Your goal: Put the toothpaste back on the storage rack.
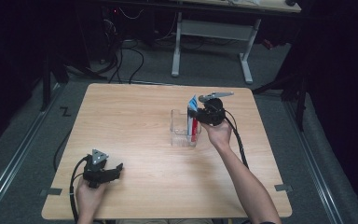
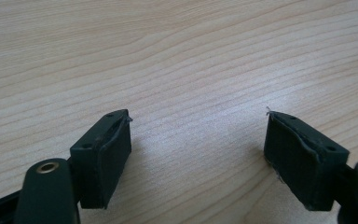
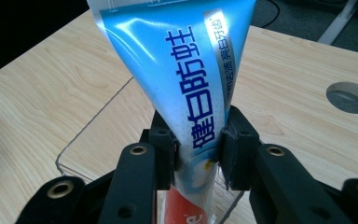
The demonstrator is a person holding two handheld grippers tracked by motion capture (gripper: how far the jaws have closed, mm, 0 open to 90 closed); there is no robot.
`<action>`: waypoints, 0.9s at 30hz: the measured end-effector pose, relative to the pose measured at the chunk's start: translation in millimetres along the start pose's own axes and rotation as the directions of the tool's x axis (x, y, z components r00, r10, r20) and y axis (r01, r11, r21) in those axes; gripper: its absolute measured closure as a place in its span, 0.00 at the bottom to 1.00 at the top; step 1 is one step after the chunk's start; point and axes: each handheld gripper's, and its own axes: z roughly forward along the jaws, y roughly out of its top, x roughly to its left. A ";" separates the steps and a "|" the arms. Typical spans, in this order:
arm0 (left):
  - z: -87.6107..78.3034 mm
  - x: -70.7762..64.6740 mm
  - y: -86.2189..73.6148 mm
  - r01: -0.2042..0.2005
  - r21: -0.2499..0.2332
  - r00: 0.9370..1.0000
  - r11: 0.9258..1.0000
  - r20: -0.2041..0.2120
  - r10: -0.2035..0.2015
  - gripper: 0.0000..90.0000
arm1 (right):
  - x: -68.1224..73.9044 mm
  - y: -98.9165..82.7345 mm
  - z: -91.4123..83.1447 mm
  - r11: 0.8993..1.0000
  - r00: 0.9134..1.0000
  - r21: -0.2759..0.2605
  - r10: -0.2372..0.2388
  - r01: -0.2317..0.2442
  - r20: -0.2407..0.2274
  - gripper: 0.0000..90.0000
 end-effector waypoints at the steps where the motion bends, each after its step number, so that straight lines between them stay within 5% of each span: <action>1: 0.1 -0.1 0.0 0.001 -0.001 1.000 1.000 0.000 -0.001 0.26 | 0.0 -0.2 -0.2 1.000 1.000 0.000 0.002 -0.002 0.000 0.77; 27: 0.1 -0.2 0.1 -0.001 0.002 1.000 1.000 -0.003 0.001 0.26 | -3.7 -0.4 -17.7 0.999 0.996 -0.037 -0.015 0.018 0.086 0.58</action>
